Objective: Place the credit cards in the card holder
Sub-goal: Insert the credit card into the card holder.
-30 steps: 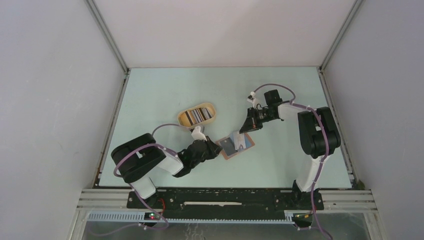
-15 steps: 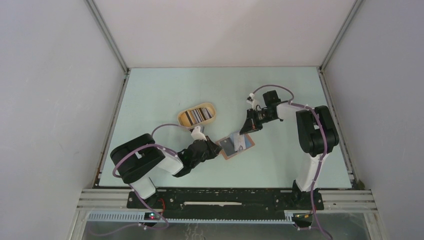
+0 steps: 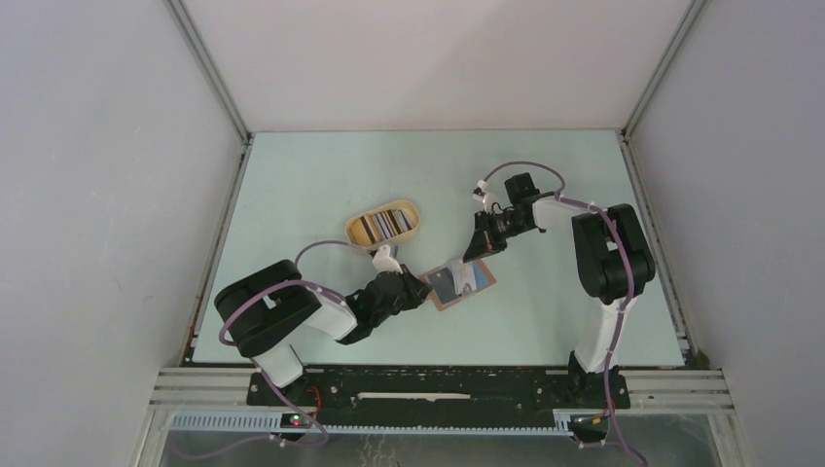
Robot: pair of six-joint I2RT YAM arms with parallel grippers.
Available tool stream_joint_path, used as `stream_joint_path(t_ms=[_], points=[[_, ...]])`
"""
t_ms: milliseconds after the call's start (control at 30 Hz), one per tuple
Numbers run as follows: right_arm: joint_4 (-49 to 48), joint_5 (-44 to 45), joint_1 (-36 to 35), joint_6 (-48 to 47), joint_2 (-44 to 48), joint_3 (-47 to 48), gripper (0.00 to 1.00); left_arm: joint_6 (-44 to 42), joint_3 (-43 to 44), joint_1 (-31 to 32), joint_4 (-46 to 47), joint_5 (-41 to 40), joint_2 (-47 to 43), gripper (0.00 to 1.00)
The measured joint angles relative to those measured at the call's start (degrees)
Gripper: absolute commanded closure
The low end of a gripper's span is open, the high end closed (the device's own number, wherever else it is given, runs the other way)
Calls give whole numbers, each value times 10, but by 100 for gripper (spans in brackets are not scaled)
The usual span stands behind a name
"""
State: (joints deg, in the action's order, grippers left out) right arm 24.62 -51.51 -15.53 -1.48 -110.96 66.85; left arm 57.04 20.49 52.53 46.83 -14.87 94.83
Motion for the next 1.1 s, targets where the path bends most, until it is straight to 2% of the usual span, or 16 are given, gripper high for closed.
stream_joint_path(t_ms=[1100], points=[[58, -13, -13, -18, -39, 22, 100, 0, 17, 0, -27, 0, 0, 97]])
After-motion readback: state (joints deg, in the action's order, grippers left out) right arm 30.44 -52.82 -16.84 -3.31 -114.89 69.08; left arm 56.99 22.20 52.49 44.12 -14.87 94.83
